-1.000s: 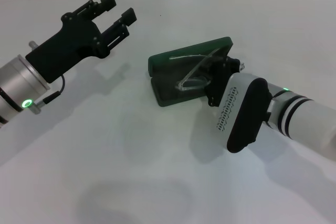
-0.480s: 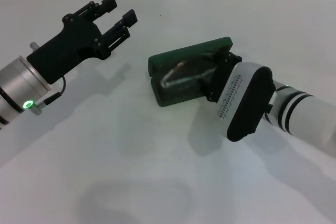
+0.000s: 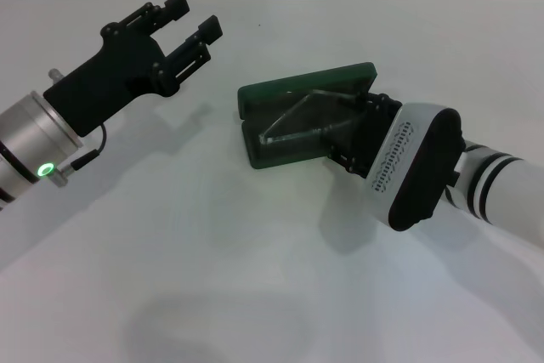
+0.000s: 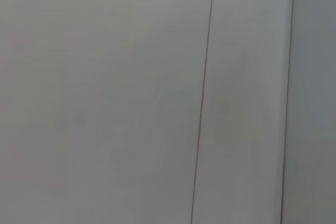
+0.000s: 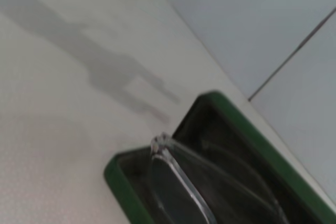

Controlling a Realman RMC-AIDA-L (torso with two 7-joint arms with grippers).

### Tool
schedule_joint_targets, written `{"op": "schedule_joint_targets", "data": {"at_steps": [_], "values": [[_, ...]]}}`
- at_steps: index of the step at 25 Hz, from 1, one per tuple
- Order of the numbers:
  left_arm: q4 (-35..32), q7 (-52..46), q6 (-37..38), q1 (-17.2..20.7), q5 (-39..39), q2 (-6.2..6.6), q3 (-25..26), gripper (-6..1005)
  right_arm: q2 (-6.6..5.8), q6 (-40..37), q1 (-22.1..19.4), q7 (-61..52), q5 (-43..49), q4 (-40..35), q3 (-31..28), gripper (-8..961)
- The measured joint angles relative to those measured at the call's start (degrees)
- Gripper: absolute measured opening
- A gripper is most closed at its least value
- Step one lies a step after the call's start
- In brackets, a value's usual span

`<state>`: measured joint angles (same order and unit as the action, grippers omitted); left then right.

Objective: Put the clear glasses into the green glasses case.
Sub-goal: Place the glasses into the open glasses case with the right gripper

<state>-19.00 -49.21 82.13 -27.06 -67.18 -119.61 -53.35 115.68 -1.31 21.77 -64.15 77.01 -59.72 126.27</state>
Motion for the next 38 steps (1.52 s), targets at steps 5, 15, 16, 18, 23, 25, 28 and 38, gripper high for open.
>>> {"op": "schedule_joint_targets", "data": {"at_steps": [5, 15, 16, 18, 23, 25, 28, 38], "values": [[0.02, 0.0, -0.22, -0.01, 0.04, 0.0, 0.0, 581, 0.0, -0.86, -0.58, 0.15, 0.59, -0.31, -0.18, 572], [0.02, 0.0, -0.66, 0.42, 0.0, 0.0, 0.1, 581, -0.4, -5.33, -1.69, 0.11, 0.26, -2.4, -1.52, 571], [0.02, 0.0, -0.67, 0.46, 0.0, 0.0, 0.14, 581, -0.4, -5.33, -1.69, 0.11, 0.26, -2.4, -1.52, 570], [0.02, 0.0, -0.67, 0.49, -0.01, 0.04, 0.18, 580, -0.62, -12.14, -2.85, -0.18, 0.39, -3.16, -5.21, 570], [0.02, 0.0, -0.66, 0.42, -0.06, 0.06, 0.31, 580, -1.38, -23.38, -4.41, -2.88, 1.8, -3.91, -12.36, 570], [0.02, 0.0, -0.69, 0.35, -0.06, 0.07, 0.36, 580, -1.79, -25.91, -4.43, -5.79, 3.83, -3.71, -14.16, 569], [0.02, 0.0, -0.74, -0.04, -0.06, 0.08, 0.37, 580, -1.66, -33.42, -4.03, -10.1, 7.01, -2.08, -19.31, 569], [0.02, 0.09, -1.38, -1.34, -0.05, 0.01, 0.1, 579, 0.33, -41.27, 1.22, -10.55, 7.08, 5.74, -25.09, 567]]}}
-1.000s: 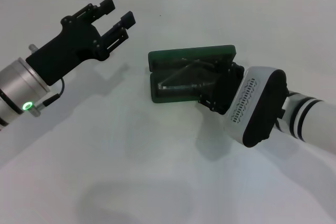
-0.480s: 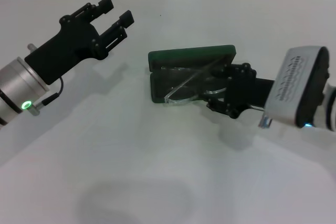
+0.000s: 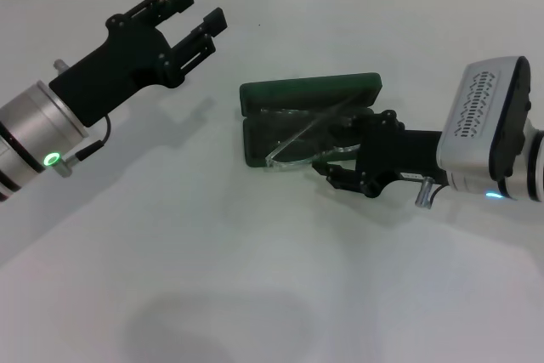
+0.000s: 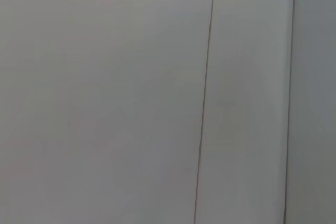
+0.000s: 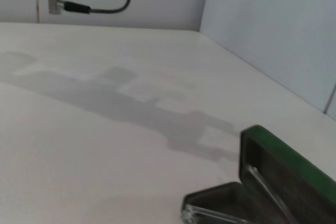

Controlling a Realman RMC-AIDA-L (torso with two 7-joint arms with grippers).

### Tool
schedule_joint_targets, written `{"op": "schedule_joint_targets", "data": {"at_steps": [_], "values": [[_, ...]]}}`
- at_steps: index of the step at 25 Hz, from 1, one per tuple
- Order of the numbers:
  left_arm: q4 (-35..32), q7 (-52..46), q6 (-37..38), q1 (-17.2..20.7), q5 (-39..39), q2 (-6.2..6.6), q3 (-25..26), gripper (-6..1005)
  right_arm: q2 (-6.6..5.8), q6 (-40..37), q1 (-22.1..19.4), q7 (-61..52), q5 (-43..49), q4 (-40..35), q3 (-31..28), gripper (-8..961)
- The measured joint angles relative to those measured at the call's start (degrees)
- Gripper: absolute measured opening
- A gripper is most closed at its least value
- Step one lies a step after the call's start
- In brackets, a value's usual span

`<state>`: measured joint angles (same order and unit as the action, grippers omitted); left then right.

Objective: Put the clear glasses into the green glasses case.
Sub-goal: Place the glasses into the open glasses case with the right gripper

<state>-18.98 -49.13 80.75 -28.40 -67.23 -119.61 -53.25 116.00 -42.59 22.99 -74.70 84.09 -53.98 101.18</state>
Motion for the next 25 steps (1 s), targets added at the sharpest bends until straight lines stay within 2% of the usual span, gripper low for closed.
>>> {"op": "schedule_joint_targets", "data": {"at_steps": [8, 12, 18, 21, 25], "values": [[0.09, 0.0, -0.07, 0.02, 0.11, -0.01, -0.01, 579, -0.18, -8.85, 1.02, -0.36, -0.29, -0.98, -0.69, 565], [0.09, 0.0, -0.07, -0.1, 0.09, -0.01, -0.01, 579, -0.08, -13.64, 5.25, -2.39, -0.15, 2.91, -0.71, 565], [0.21, -0.02, -0.07, -0.48, 0.03, -0.04, -0.01, 578, 0.18, -11.03, 14.49, -4.59, -1.02, 14.98, -0.71, 566], [0.81, -0.01, -0.07, -1.09, 0.0, -0.08, -0.01, 578, 0.19, -9.06, 15.08, -4.34, -1.73, 15.73, -0.53, 566], [1.02, 0.0, -0.07, -0.88, 0.14, -0.1, -0.01, 578, 0.18, -8.79, 13.85, -3.62, -1.79, 13.95, -0.71, 565]]}}
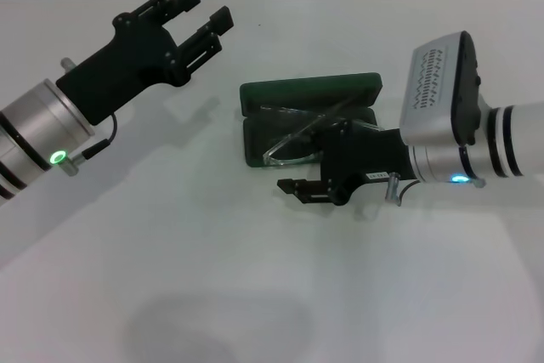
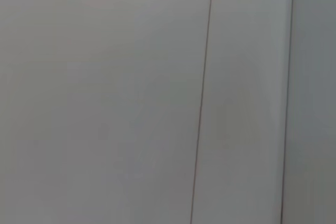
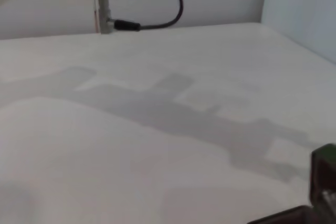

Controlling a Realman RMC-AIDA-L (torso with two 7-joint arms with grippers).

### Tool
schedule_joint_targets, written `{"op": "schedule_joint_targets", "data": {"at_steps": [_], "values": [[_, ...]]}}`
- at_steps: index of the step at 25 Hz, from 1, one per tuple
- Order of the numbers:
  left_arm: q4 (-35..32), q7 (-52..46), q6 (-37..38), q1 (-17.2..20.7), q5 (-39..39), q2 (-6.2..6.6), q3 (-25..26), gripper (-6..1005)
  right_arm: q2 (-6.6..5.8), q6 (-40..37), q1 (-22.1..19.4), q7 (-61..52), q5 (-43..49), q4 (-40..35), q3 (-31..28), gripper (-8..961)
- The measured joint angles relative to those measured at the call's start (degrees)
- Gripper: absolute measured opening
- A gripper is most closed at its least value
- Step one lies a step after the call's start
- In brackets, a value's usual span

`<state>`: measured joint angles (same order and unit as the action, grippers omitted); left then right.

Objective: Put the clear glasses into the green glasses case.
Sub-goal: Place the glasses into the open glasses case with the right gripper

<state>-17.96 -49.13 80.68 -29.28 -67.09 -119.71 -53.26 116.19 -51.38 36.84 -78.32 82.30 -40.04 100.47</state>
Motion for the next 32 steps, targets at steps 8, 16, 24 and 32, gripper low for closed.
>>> {"op": "schedule_joint_targets", "data": {"at_steps": [8, 16, 24, 32], "values": [[0.28, 0.0, 0.0, -0.21, 0.17, 0.0, 0.0, 578, 0.0, 4.53, -5.44, 1.61, -0.04, -5.67, -0.49, 563], [0.51, -0.01, 0.0, -0.52, 0.17, 0.0, 0.0, 577, 0.01, -2.78, -8.06, 3.13, -0.04, -8.53, 0.03, 563], [0.57, -0.38, -0.05, -0.73, 0.3, 0.0, 0.0, 577, -0.17, -4.27, -2.11, 2.56, 0.19, -0.25, -0.02, 562], [0.65, -0.41, -0.09, -0.81, 0.39, -0.07, 0.14, 576, -0.09, -0.99, 0.97, 2.45, 0.05, 3.59, -0.23, 562]]}}
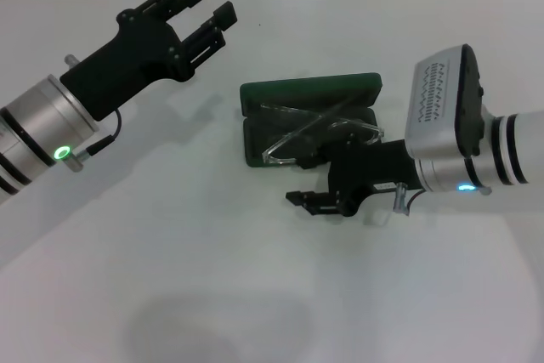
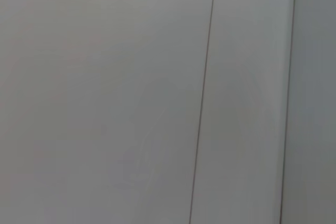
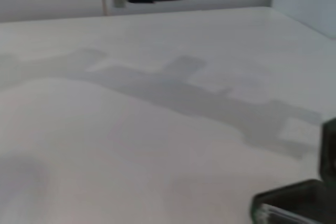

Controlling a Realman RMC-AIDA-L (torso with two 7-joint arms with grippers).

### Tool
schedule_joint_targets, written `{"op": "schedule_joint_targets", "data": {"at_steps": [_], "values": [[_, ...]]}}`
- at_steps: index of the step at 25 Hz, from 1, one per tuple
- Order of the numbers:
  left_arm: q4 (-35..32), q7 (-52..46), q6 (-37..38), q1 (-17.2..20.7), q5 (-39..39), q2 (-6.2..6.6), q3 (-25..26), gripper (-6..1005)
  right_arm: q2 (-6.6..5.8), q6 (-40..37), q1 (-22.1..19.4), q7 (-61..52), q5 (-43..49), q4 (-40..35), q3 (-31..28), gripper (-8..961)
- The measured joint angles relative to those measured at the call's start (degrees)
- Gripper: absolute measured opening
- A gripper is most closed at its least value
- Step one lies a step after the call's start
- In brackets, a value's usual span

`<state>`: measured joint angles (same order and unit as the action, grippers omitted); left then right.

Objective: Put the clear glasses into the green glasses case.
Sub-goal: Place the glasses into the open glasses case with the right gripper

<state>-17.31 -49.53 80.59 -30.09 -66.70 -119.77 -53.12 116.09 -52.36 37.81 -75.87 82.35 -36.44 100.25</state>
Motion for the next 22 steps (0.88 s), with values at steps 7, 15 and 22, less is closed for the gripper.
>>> {"op": "schedule_joint_targets", "data": {"at_steps": [7, 15, 22], "values": [[0.4, 0.4, -0.04, 0.05, 0.09, -0.02, 0.17, 576, 0.03, 3.44, -0.44, -0.03, -1.05, -0.62, -0.57, 562], [0.3, 0.49, -0.89, 0.02, 0.09, -0.02, 0.14, 576, 0.09, 4.26, -2.35, 1.25, -2.44, -2.53, -2.43, 562], [0.31, 0.5, -0.89, 0.09, 0.09, 0.04, 0.08, 575, -0.7, -2.4, -4.57, 1.27, -2.23, -4.49, -3.26, 561]]}}
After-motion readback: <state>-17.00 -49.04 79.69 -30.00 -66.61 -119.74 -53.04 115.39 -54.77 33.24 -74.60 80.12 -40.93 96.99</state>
